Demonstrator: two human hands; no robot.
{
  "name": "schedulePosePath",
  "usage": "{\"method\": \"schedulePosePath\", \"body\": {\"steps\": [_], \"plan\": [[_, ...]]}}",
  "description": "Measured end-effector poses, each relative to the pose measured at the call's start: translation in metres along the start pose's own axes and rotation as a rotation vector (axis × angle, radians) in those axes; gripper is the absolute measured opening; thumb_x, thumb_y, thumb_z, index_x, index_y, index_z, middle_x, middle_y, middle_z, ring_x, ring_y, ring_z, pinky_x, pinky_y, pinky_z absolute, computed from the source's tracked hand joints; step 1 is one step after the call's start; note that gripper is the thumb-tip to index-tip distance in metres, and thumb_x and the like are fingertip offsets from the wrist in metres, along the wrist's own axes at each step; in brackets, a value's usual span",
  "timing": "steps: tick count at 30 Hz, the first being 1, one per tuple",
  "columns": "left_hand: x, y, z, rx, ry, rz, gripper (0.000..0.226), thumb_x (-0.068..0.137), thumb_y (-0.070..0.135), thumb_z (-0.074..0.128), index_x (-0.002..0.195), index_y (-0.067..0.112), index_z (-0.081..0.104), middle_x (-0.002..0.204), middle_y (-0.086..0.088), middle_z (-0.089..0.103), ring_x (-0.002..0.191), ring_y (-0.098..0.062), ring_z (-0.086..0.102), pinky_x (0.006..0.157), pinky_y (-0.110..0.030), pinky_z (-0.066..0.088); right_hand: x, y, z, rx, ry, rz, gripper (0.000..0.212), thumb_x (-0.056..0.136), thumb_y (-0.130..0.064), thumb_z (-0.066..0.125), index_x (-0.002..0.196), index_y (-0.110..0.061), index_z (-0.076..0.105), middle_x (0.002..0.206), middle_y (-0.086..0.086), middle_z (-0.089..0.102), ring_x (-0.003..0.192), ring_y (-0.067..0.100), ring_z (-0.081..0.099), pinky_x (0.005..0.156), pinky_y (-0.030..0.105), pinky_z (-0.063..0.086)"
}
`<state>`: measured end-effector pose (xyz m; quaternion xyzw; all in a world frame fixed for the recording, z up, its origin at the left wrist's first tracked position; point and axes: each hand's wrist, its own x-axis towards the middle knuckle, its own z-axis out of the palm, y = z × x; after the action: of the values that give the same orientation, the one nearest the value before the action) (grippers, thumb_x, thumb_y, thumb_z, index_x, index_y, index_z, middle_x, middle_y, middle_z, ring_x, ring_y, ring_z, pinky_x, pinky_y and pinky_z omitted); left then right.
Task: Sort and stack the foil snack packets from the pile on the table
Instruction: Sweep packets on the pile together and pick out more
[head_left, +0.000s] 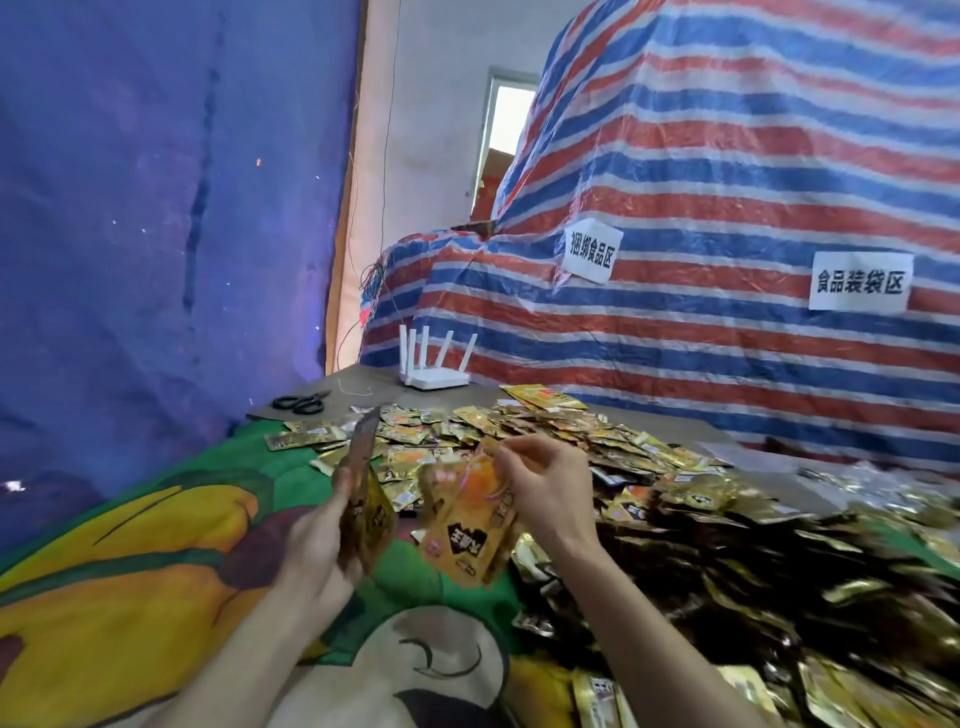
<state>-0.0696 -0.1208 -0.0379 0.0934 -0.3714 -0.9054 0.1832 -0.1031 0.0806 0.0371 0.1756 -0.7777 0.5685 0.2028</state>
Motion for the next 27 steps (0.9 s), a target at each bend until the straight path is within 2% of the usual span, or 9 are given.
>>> {"method": "schedulePosePath", "body": {"steps": [3, 6, 9, 13, 16, 19, 23, 25, 27], "plan": [[-0.003, 0.001, -0.006, 0.074, -0.212, -0.012, 0.027, 0.081, 0.023, 0.066, 0.073, 0.001, 0.078, 0.074, -0.018, 0.073, 0.060, -0.027, 0.072, 0.051, -0.036, 0.059, -0.029, 0.018, 0.011, -0.103, 0.064, -0.026, 0.006, 0.094, -0.026, 0.072, 0.094, -0.022, 0.076, 0.084, -0.012, 0.071, 0.078, 0.003, 0.067, 0.069, 0.019, 0.056], [-0.006, -0.006, -0.009, 0.290, -0.343, -0.040, 0.026, 0.079, 0.021, 0.070, 0.094, 0.001, 0.078, 0.098, -0.025, 0.074, 0.081, -0.034, 0.074, 0.068, -0.042, 0.062, -0.039, 0.027, 0.015, -0.082, 0.124, -0.036, 0.007, 0.093, -0.028, 0.072, 0.088, -0.023, 0.073, 0.081, -0.010, 0.070, 0.078, 0.005, 0.066, 0.071, 0.028, 0.058], [-0.007, -0.019, -0.005, 0.503, -0.377, 0.006, 0.045, 0.074, 0.020, 0.074, 0.113, -0.001, 0.068, 0.108, -0.021, 0.074, 0.098, -0.034, 0.072, 0.080, -0.041, 0.059, -0.035, 0.029, 0.013, -0.046, 0.110, -0.023, 0.009, 0.092, -0.028, 0.073, 0.086, -0.022, 0.072, 0.083, -0.008, 0.070, 0.081, 0.008, 0.067, 0.073, 0.031, 0.059], [-0.010, -0.031, 0.000, 0.618, -0.404, 0.120, 0.049, 0.071, 0.020, 0.077, 0.117, 0.007, 0.063, 0.105, -0.006, 0.077, 0.101, -0.024, 0.072, 0.075, -0.027, 0.058, -0.037, 0.032, 0.012, 0.053, 0.086, 0.015, 0.009, 0.091, -0.027, 0.074, 0.086, -0.019, 0.074, 0.083, -0.006, 0.071, 0.082, 0.008, 0.069, 0.070, 0.025, 0.059], [-0.012, -0.037, 0.001, 0.676, -0.447, 0.186, 0.041, 0.078, 0.008, 0.075, 0.117, 0.012, 0.062, 0.107, -0.002, 0.077, 0.102, -0.018, 0.072, 0.077, -0.025, 0.058, -0.040, 0.029, 0.015, 0.162, 0.051, 0.088, 0.015, 0.096, -0.029, 0.068, 0.086, -0.020, 0.075, 0.081, -0.005, 0.073, 0.079, 0.009, 0.071, 0.066, 0.023, 0.059], [-0.016, -0.040, 0.002, 0.688, -0.460, 0.179, 0.044, 0.079, 0.003, 0.075, 0.118, 0.015, 0.060, 0.108, 0.002, 0.076, 0.102, -0.014, 0.071, 0.078, -0.023, 0.057, -0.044, 0.025, 0.023, 0.231, -0.029, 0.192, 0.029, 0.104, -0.033, 0.053, 0.092, -0.015, 0.072, 0.089, 0.006, 0.074, 0.084, 0.020, 0.071, 0.075, 0.036, 0.059], [-0.019, -0.037, 0.002, 0.697, -0.489, 0.118, 0.052, 0.068, 0.010, 0.080, 0.116, 0.010, 0.061, 0.101, -0.003, 0.078, 0.094, -0.016, 0.074, 0.073, -0.024, 0.058, -0.051, 0.016, 0.029, 0.429, -0.059, 0.309, 0.042, 0.108, -0.034, 0.042, 0.101, -0.005, 0.071, 0.100, 0.020, 0.074, 0.089, 0.025, 0.072, 0.075, 0.036, 0.058], [-0.019, -0.037, 0.001, 0.672, -0.489, 0.093, 0.052, 0.065, 0.012, 0.079, 0.113, 0.006, 0.062, 0.097, -0.006, 0.078, 0.088, -0.017, 0.075, 0.068, -0.024, 0.057, -0.052, 0.017, 0.029, 0.488, -0.078, 0.331, 0.047, 0.108, -0.041, 0.037, 0.099, -0.009, 0.070, 0.097, 0.021, 0.075, 0.093, 0.035, 0.073, 0.081, 0.044, 0.058], [-0.019, -0.037, 0.001, 0.655, -0.470, 0.082, 0.048, 0.066, 0.012, 0.078, 0.110, 0.004, 0.063, 0.096, -0.007, 0.078, 0.087, -0.018, 0.075, 0.067, -0.024, 0.057, -0.052, 0.019, 0.025, 0.565, -0.121, 0.356, 0.054, 0.108, -0.045, 0.031, 0.099, -0.011, 0.071, 0.095, 0.019, 0.077, 0.091, 0.035, 0.074, 0.078, 0.042, 0.061]]}}
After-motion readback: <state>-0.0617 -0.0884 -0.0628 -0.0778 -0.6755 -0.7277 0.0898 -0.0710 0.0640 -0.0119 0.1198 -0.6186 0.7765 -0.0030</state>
